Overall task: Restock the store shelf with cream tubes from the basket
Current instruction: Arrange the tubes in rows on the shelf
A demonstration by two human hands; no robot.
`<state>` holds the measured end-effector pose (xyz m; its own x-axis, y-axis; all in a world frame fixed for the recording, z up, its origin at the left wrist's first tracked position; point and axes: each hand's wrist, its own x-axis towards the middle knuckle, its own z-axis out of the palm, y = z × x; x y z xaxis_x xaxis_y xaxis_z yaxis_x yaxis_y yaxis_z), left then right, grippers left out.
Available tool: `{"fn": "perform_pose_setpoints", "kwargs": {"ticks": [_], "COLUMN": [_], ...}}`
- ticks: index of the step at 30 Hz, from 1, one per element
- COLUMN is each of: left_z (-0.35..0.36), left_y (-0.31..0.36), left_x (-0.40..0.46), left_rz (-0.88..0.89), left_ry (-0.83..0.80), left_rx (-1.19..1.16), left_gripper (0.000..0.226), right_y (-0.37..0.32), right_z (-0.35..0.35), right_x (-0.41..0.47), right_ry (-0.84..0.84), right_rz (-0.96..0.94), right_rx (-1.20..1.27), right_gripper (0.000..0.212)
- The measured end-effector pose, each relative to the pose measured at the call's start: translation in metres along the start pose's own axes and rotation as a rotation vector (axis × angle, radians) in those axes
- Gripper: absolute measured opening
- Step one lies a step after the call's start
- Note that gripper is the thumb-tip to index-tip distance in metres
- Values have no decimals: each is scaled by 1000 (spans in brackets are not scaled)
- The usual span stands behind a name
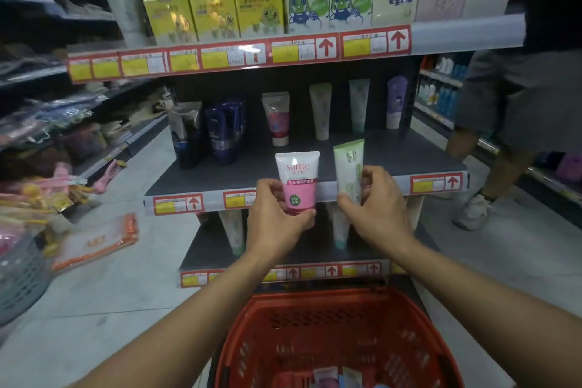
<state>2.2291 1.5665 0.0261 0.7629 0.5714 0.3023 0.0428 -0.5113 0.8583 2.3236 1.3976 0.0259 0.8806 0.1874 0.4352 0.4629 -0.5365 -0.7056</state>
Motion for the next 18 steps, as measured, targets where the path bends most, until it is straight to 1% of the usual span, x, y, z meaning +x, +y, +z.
{"fn": "perform_pose_setpoints", "kwargs": {"ticks": [7,13,18], "left_z": [-5,-1,5], "left_y": [19,17,3], "left_x": [60,105,121], "left_rz": [88,86,61], "left_ry": [78,115,111], "left_rx": [-17,7,30], "left_gripper": [70,70,69], "right_y": [-20,-21,-17], "right_z": [2,17,34], "right_x": [57,90,100], "right_ry": [63,75,65], "right_rz": [-51,-45,-31], "right_rx": [53,43,41], "right_gripper": [57,55,54]}}
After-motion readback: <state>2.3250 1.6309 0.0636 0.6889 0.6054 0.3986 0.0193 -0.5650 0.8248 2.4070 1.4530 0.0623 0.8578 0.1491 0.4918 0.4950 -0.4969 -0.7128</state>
